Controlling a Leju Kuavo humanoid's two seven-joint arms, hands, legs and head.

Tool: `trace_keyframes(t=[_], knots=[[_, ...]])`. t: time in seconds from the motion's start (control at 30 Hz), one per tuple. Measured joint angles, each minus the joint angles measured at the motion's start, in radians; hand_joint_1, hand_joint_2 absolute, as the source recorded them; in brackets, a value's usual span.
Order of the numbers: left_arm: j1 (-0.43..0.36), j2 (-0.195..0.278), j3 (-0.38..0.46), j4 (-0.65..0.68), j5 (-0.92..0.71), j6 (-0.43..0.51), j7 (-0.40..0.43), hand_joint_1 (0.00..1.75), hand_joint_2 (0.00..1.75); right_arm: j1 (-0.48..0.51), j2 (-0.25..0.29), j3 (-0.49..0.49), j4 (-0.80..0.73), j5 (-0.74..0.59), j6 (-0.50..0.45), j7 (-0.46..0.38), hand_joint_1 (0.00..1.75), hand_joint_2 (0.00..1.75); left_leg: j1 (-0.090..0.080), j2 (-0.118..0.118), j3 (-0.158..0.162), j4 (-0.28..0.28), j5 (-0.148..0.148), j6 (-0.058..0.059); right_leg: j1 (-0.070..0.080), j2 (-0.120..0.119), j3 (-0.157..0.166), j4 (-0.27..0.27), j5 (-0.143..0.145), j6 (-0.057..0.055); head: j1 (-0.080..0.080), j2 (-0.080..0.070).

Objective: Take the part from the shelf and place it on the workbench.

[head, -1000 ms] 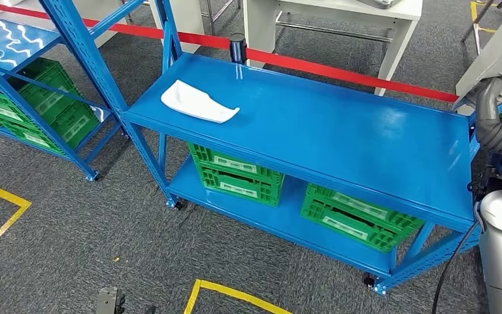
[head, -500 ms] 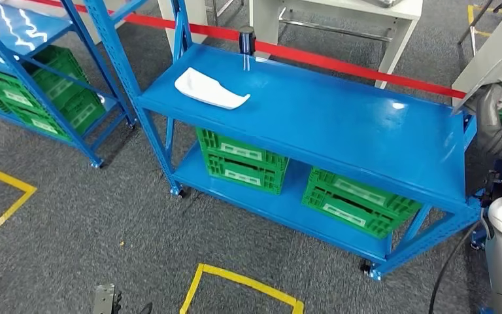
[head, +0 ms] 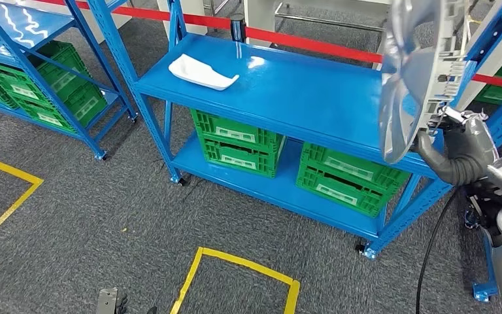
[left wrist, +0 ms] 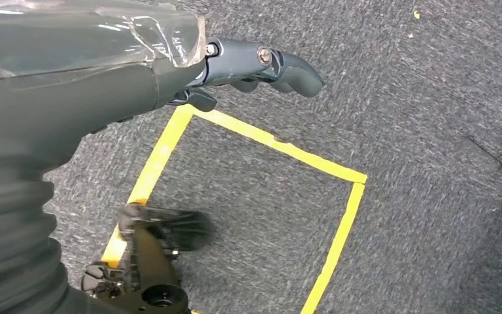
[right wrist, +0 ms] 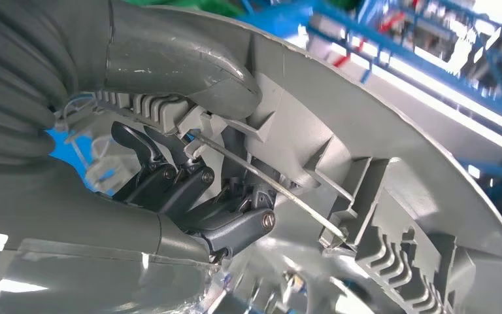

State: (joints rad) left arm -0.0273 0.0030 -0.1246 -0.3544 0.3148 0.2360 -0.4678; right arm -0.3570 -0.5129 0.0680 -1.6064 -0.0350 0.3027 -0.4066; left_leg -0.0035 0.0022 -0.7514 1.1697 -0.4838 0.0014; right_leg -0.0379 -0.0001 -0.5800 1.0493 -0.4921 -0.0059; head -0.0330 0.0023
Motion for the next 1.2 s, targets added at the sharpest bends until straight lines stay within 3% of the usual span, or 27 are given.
trace_keyframes(t=[0.03,0.07,0.1,0.13,0.2,0.27,0.33,0.4,0.43,0.47,0.53,0.57,0.6,0.63,0.7,0.73,0.8,0.87,0.93,1.0,1.07,1.1,1.13,1.2], knots=[[-0.001,0.000,0.000,0.000,-0.001,-0.001,0.000,0.00,1.75,0.001,-0.002,0.000,0.000,0.003,0.013,-0.002,1.66,1.75,0.002,0.000,-0.013,0.070,-0.044,-0.004,0.002,0.000,-0.012,0.001,0.010,-0.001,0.000,0.000],[-0.001,-0.001,0.000,0.000,-0.001,-0.003,0.000,0.00,1.75,0.003,-0.003,0.000,0.000,0.005,0.021,-0.002,1.66,1.75,0.004,0.000,-0.020,0.126,-0.068,-0.005,0.004,0.000,-0.024,0.001,0.020,-0.001,0.000,0.000],[-0.001,-0.001,0.000,0.000,-0.002,-0.004,0.000,0.00,1.75,0.004,-0.004,-0.001,0.000,0.007,0.027,-0.003,1.66,1.75,0.005,0.000,-0.012,0.155,-0.070,-0.004,0.007,0.000,-0.035,0.001,0.029,-0.001,0.000,0.000],[-0.002,-0.002,0.000,0.000,-0.002,-0.004,0.001,0.00,1.75,0.005,-0.005,-0.002,0.000,0.008,0.030,-0.004,1.66,1.75,0.005,-0.001,0.014,0.145,-0.056,0.001,0.011,0.000,-0.046,0.001,0.038,-0.001,0.000,0.000],[-0.004,-0.001,0.000,0.000,-0.005,-0.004,0.002,0.00,1.75,0.007,-0.010,-0.006,0.000,0.009,0.033,-0.005,1.66,1.75,0.000,-0.006,0.113,0.029,-0.024,0.024,0.016,0.001,-0.063,0.001,0.054,-0.001,0.000,0.000],[-0.006,0.001,0.000,-0.001,-0.010,-0.003,0.005,0.00,1.75,0.007,-0.014,-0.014,-0.001,0.010,0.034,-0.008,1.66,1.75,-0.008,-0.009,0.201,-0.100,-0.030,0.043,0.016,0.001,-0.071,-0.004,0.071,0.007,0.002,0.000],[-0.007,0.003,0.001,-0.002,-0.013,0.000,0.009,0.00,1.75,0.008,-0.014,-0.024,-0.002,0.010,0.031,-0.014,1.66,1.75,-0.019,-0.009,0.225,-0.150,-0.031,0.050,0.008,0.000,-0.073,-0.016,0.091,0.022,0.001,0.000],[-0.007,0.004,0.001,-0.002,-0.015,0.004,0.011,0.00,1.75,0.012,-0.014,-0.034,-0.003,0.012,0.023,-0.019,1.66,1.75,-0.022,-0.006,0.226,-0.181,0.004,0.058,0.003,0.000,-0.079,-0.026,0.100,0.031,0.000,0.000],[-0.007,0.004,0.002,-0.002,-0.016,0.004,0.013,0.00,1.75,0.014,-0.015,-0.040,-0.004,0.014,0.016,-0.021,1.66,1.75,-0.022,-0.004,0.224,-0.199,0.024,0.063,0.004,0.000,-0.086,-0.017,0.085,0.029,0.001,0.000],[-0.008,0.003,0.002,-0.002,-0.017,0.005,0.013,0.00,1.75,0.015,-0.015,-0.047,-0.004,0.016,0.004,-0.022,1.66,1.75,-0.019,-0.002,0.219,-0.214,0.043,0.066,0.006,0.000,-0.098,0.011,0.055,0.024,0.002,0.000],[-0.008,0.000,0.002,-0.002,-0.021,0.005,0.015,0.00,1.75,0.017,-0.012,-0.060,-0.004,0.025,-0.035,-0.022,1.66,1.75,-0.019,0.000,0.195,-0.220,0.069,0.067,0.006,0.000,-0.129,0.122,-0.028,0.018,0.003,0.000],[-0.008,-0.003,0.002,-0.002,-0.023,0.005,0.016,0.00,1.75,0.019,-0.008,-0.067,-0.005,0.029,-0.060,-0.021,1.66,1.75,-0.019,0.000,0.180,-0.219,0.079,0.065,0.005,0.000,-0.139,0.181,-0.053,0.022,0.004,0.000],[-0.007,-0.005,0.002,-0.002,-0.025,0.005,0.016,0.00,1.75,0.022,-0.004,-0.074,-0.006,0.034,-0.084,-0.018,1.66,1.75,-0.019,0.001,0.165,-0.216,0.089,0.063,0.003,0.000,-0.139,0.222,-0.059,0.031,0.004,0.000],[-0.007,-0.007,0.002,-0.002,-0.028,0.005,0.017,0.00,1.75,0.024,0.001,-0.082,-0.008,0.038,-0.105,-0.015,1.66,1.75,-0.018,0.001,0.149,-0.213,0.099,0.060,0.001,-0.001,-0.124,0.230,-0.047,0.044,0.004,0.000],[-0.007,-0.011,0.002,-0.002,-0.032,0.005,0.019,0.00,1.75,0.027,0.011,-0.094,-0.017,0.045,-0.138,-0.006,1.66,1.75,-0.014,0.002,0.114,-0.195,0.114,0.050,-0.006,-0.002,-0.046,0.143,-0.012,0.069,0.004,0.000],[-0.007,-0.012,0.002,-0.003,-0.033,0.006,0.020,0.00,1.75,0.028,0.016,-0.099,-0.023,0.048,-0.153,-0.003,1.66,1.75,-0.013,0.003,0.095,-0.180,0.119,0.044,-0.005,-0.001,0.002,0.074,-0.015,0.072,0.005,0.000],[-0.007,-0.012,0.002,-0.005,-0.035,0.007,0.024,0.00,1.75,0.036,0.026,-0.109,-0.034,0.052,-0.182,0.002,1.66,1.75,-0.014,0.003,0.068,-0.156,0.129,0.033,0.000,0.001,0.054,-0.011,-0.038,0.061,0.005,0.000],[-0.005,-0.012,0.002,-0.007,-0.037,0.010,0.027,0.00,1.75,0.042,0.038,-0.119,-0.043,0.061,-0.221,0.007,1.66,1.75,-0.014,0.002,0.055,-0.148,0.144,0.024,0.003,0.001,0.045,-0.012,-0.038,0.041,0.003,0.000],[-0.003,-0.013,0.004,-0.007,-0.040,0.015,0.028,0.00,1.75,0.042,0.053,-0.128,-0.051,0.078,-0.276,0.015,1.66,1.75,-0.008,0.000,0.042,-0.129,0.119,0.013,0.001,0.000,0.029,-0.010,-0.023,0.021,0.003,0.000],[-0.002,-0.014,0.006,-0.008,-0.042,0.021,0.028,0.00,1.75,0.041,0.067,-0.139,-0.064,0.098,-0.337,0.028,1.66,1.75,-0.002,-0.002,0.019,-0.045,0.029,-0.002,0.000,-0.002,0.010,-0.010,-0.001,0.006,0.001,0.000],[-0.002,-0.015,0.006,-0.009,-0.043,0.025,0.028,0.00,1.75,0.042,0.079,-0.152,-0.077,0.111,-0.388,0.040,1.66,1.75,0.004,-0.002,-0.006,0.090,-0.059,-0.011,0.003,-0.002,-0.015,-0.009,0.021,0.003,0.001,0.000],[-0.002,-0.016,0.006,-0.009,-0.044,0.025,0.029,0.00,1.75,0.043,0.084,-0.156,-0.081,0.114,-0.406,0.044,1.66,1.75,0.006,-0.002,-0.007,0.138,-0.075,-0.012,0.005,-0.001,-0.028,-0.009,0.031,0.002,0.001,0.000],[-0.003,-0.017,0.006,-0.010,-0.046,0.026,0.030,0.00,1.75,0.046,0.088,-0.161,-0.086,0.115,-0.420,0.047,1.66,1.75,0.006,-0.002,0.009,0.152,-0.069,-0.009,0.008,-0.001,-0.041,-0.009,0.042,0.003,0.001,0.000],[-0.005,-0.018,0.007,-0.011,-0.049,0.026,0.031,0.00,1.75,0.050,0.093,-0.168,-0.093,0.115,-0.435,0.049,1.66,1.75,0.003,-0.004,0.093,0.071,-0.031,0.008,0.014,0.002,-0.065,-0.009,0.063,0.003,0.001,0.000]])
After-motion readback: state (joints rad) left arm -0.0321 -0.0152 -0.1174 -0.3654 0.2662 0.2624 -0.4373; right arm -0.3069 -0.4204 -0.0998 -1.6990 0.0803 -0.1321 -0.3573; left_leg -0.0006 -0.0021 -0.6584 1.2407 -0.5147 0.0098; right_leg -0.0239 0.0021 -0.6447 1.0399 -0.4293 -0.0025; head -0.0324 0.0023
